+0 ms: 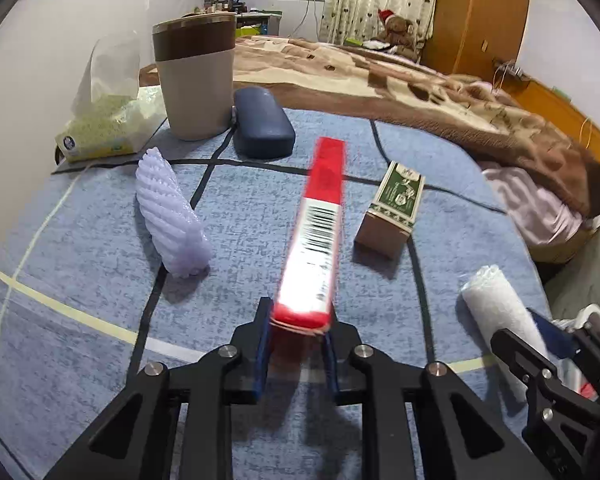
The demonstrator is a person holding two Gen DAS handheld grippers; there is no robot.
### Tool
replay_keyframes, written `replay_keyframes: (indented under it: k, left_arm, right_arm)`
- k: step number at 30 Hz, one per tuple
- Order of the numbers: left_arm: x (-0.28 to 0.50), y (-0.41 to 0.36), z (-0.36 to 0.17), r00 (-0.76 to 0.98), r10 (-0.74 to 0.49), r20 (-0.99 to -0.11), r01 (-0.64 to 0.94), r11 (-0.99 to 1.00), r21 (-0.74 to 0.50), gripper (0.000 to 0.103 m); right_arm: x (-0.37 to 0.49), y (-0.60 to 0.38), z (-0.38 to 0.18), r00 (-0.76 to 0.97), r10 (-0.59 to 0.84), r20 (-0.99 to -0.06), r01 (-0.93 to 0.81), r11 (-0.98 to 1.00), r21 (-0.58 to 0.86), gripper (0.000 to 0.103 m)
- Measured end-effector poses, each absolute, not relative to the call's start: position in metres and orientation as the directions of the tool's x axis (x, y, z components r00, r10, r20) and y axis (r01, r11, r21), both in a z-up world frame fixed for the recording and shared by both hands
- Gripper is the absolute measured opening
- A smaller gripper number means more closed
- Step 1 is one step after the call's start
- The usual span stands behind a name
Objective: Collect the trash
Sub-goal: 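Grasp the red medicine box with the left tool while the right tool grasps the white foam roll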
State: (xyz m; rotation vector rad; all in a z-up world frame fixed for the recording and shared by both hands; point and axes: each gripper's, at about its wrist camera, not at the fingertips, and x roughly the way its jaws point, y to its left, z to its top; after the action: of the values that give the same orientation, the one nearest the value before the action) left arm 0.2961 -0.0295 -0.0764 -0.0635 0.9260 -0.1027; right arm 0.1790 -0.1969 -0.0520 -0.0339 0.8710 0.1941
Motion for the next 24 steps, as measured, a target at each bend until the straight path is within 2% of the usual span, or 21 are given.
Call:
replay_keyframes:
  k: [3,17,18,21,24]
  left_arm:
    - [0.293,-0.024,-0.073,0.609,-0.172,-0.774,0.073,0.984,-0.161,0.019]
    - [0.283,-0.016,-0.064,0.636,-0.217,-0.740,0.094,0.974,-0.205,0.019]
    - [0.284,-0.015,-0.065,0.633,-0.219,-0.742,0.092,0.973,-0.210,0.024]
    - [0.287,-0.012,-0.063,0.654,-0.169,-0.738,0.067,0.984,-0.167,0.064]
    - [0.293,-0.012,-0.064,0.642,-0.194,-0.742,0.087,0.980,-0.181,0.064]
  right_arm:
    - [0.178,-0.197,-0.051,0.639,0.150,-0.755,-0.174,0.983,0.048,0.024]
    - [0.172,-0.200,-0.046,0.659,0.161,-0.735,-0.162,0.984,0.071,0.022]
    - [0.172,-0.199,-0.046,0.659,0.161,-0.735,-0.162,0.984,0.071,0.022]
    - [0.172,-0.200,-0.046,0.660,0.160,-0.734,-0.162,0.984,0.069,0.022]
    - [0.174,-0.201,-0.047,0.658,0.157,-0.736,-0.155,0.985,0.071,0.022]
